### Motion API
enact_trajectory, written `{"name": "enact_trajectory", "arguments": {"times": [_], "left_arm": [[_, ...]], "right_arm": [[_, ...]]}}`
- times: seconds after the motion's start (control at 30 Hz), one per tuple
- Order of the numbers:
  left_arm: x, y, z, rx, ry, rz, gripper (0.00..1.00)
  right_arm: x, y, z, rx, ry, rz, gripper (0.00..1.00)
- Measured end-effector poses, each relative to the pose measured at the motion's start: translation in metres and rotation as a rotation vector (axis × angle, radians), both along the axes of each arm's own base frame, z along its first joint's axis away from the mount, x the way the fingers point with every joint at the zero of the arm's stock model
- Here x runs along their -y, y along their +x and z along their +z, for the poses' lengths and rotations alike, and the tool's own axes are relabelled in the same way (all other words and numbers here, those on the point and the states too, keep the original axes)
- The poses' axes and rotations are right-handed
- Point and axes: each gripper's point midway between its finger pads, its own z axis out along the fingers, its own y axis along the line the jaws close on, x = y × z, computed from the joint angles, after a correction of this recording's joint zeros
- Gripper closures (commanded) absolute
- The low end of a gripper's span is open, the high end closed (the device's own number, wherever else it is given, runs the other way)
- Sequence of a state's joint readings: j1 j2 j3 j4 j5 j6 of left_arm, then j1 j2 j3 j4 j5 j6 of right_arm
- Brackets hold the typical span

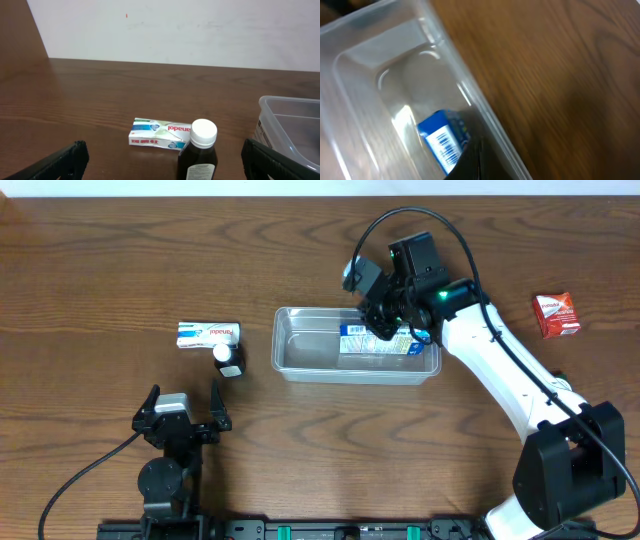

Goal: Pack container
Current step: 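Tilt the blue box down into the container with the right gripper, then press the blue box flat in the container and release it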

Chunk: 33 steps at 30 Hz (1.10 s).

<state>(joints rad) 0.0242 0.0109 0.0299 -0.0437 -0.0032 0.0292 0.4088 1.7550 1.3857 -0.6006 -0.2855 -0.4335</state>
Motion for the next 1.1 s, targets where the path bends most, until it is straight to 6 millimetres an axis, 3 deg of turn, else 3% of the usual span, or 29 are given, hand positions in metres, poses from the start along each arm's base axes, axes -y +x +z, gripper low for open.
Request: {"name": "enact_trajectory", "arguments": {"times": [0.33, 1.1], "left_arm": [[0.000, 0.000, 0.000, 0.000, 0.000, 0.000, 0.02], [0.000, 0.000, 0.000, 0.000, 0.000, 0.000, 0.02]], "right_arm": [[0.019, 0.008, -0.018, -0.099, -0.015, -0.267, 0.99], [0.034, -0.015, -0.038, -0.230, -0.084, -0.328, 0.98]]}}
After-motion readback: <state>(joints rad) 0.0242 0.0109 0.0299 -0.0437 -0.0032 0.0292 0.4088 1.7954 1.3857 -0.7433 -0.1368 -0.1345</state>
